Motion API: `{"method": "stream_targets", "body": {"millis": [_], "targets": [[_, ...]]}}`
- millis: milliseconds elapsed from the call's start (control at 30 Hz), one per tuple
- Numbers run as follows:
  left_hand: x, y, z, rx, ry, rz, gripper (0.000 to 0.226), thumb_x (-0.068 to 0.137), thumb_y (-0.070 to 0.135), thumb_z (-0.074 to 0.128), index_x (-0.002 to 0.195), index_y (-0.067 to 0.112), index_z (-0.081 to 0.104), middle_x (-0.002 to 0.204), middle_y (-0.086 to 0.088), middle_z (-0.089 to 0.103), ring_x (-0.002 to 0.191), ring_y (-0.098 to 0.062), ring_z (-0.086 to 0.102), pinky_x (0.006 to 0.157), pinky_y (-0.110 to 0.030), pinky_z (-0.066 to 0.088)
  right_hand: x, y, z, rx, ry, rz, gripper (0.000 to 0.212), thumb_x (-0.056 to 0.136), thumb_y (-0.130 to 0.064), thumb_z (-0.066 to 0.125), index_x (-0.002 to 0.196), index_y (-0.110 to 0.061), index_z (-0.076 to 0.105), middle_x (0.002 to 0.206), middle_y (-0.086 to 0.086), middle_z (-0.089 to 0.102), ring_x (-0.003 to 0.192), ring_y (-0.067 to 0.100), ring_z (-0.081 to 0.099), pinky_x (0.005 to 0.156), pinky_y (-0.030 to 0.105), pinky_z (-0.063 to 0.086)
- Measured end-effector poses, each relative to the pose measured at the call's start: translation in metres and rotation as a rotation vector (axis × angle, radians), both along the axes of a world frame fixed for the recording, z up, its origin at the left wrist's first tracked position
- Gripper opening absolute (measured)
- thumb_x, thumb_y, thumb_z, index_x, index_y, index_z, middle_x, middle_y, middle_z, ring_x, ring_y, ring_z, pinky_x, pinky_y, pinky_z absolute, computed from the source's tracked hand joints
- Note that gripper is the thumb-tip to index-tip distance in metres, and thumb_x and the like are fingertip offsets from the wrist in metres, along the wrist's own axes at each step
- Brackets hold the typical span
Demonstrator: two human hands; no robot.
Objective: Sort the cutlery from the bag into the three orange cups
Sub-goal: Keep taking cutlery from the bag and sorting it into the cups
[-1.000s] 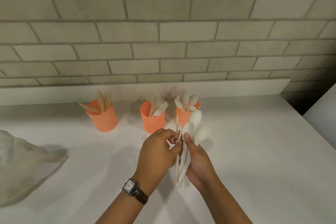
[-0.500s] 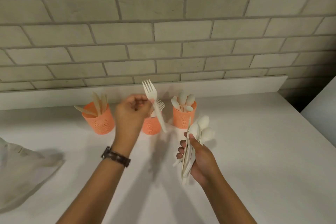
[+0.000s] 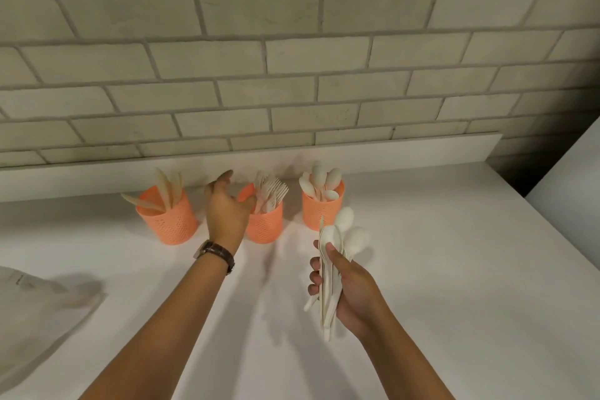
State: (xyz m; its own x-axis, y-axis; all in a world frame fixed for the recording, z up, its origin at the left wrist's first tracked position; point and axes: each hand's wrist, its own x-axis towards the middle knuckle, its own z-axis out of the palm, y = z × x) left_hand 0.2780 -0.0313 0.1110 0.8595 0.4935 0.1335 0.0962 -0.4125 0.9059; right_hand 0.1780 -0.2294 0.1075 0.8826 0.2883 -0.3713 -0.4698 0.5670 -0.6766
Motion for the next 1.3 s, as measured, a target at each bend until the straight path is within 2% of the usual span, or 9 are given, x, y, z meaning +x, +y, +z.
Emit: {"method": "stream_targets", "body": {"millis": [133, 233, 367, 667, 833, 1000, 1100, 1200, 1300], "targets": [[-0.042, -0.027, 0.016, -0.049, -0.108, -0.123, 0.025, 0.076, 0.01, 0.072, 0.095, 0.02, 0.06, 0.096, 0.005, 0.058, 0.069, -0.005, 0.05, 0.069, -0.016, 0.04, -0.001, -0.002, -0.003, 0.012, -0.053, 0.026, 0.019, 0.087, -0.01, 0.062, 0.105, -0.008, 0.057, 0.072, 0.005, 0.051, 0.057, 0.015, 0.046, 0.054, 0.027, 0.042], [-0.081, -0.049, 0.024, -0.075, -0.016, -0.32, 0.013, 0.077, 0.018, 0.073, 0.077, 0.027, 0.064, 0.074, 0.011, 0.062, 0.054, -0.002, 0.046, 0.056, -0.007, 0.037, -0.003, 0.0, -0.003, -0.054, -0.118, 0.037, 0.024, 0.081, -0.001, 0.061, 0.103, -0.008, 0.055, 0.075, 0.006, 0.049, 0.057, 0.014, 0.047, 0.054, 0.027, 0.043], [-0.108, -0.062, 0.024, -0.128, 0.09, -0.423, 0.018, 0.073, 0.033, 0.075, 0.087, 0.031, 0.062, 0.076, 0.013, 0.064, 0.05, -0.005, 0.048, 0.056, -0.012, 0.042, -0.01, 0.006, 0.001, -0.162, -0.215, 0.065, 0.025, 0.091, 0.004, 0.053, 0.113, -0.008, 0.058, 0.075, 0.005, 0.051, 0.057, 0.013, 0.047, 0.055, 0.026, 0.043], [-0.104, -0.051, 0.03, 0.025, 0.069, -0.579, 0.039, 0.079, 0.02, 0.071, 0.105, 0.046, 0.058, 0.088, 0.011, 0.048, 0.059, -0.004, 0.043, 0.062, -0.005, 0.04, -0.023, 0.006, 0.007, -0.179, -0.262, 0.267, 0.023, 0.091, -0.002, 0.058, 0.114, -0.004, 0.054, 0.074, 0.004, 0.047, 0.055, 0.015, 0.047, 0.055, 0.026, 0.043], [-0.095, -0.048, 0.04, 0.063, 0.099, -0.687, 0.028, 0.074, 0.018, 0.075, 0.094, 0.034, 0.062, 0.091, 0.013, 0.051, 0.066, -0.006, 0.047, 0.064, -0.006, 0.041, -0.022, 0.0, 0.009, -0.209, -0.271, 0.291, 0.032, 0.082, -0.015, 0.065, 0.112, -0.01, 0.056, 0.074, 0.006, 0.046, 0.054, 0.015, 0.045, 0.054, 0.026, 0.042], [-0.078, -0.046, 0.059, -0.134, 0.171, -0.787, 0.018, 0.073, 0.009, 0.075, 0.082, 0.021, 0.065, 0.065, 0.011, 0.065, 0.059, -0.007, 0.057, 0.063, -0.016, 0.049, -0.02, -0.01, 0.012, -0.181, -0.305, 0.255, 0.027, 0.087, -0.031, 0.059, 0.103, -0.01, 0.055, 0.075, 0.002, 0.051, 0.053, 0.013, 0.042, 0.053, 0.025, 0.04], [-0.061, -0.045, 0.07, -0.226, 0.162, -0.776, 0.021, 0.073, 0.003, 0.073, 0.078, 0.022, 0.067, 0.073, -0.015, 0.058, 0.067, -0.019, 0.057, 0.058, -0.015, 0.05, -0.013, -0.02, 0.013, -0.119, -0.271, 0.178, 0.027, 0.094, -0.034, 0.051, 0.104, -0.009, 0.057, 0.073, 0.002, 0.052, 0.052, 0.013, 0.042, 0.053, 0.024, 0.041], [-0.038, -0.046, 0.086, -0.316, 0.073, -0.692, 0.018, 0.075, -0.001, 0.069, 0.082, 0.014, 0.065, 0.066, 0.0, 0.07, 0.058, -0.007, 0.065, 0.054, -0.014, 0.052, -0.003, -0.033, 0.011, -0.104, -0.222, 0.09, 0.017, 0.095, -0.02, 0.052, 0.105, -0.008, 0.058, 0.072, 0.004, 0.049, 0.05, 0.013, 0.043, 0.051, 0.024, 0.041], [-0.008, -0.043, 0.107, -0.353, -0.081, -0.515, 0.015, 0.079, 0.002, 0.068, 0.08, 0.016, 0.061, 0.059, 0.009, 0.069, 0.053, -0.002, 0.064, 0.053, -0.014, 0.053, 0.003, -0.045, 0.009, -0.152, -0.201, 0.02, 0.025, 0.096, -0.016, 0.049, 0.117, -0.004, 0.055, 0.07, 0.003, 0.049, 0.05, 0.013, 0.044, 0.05, 0.024, 0.042]]}}
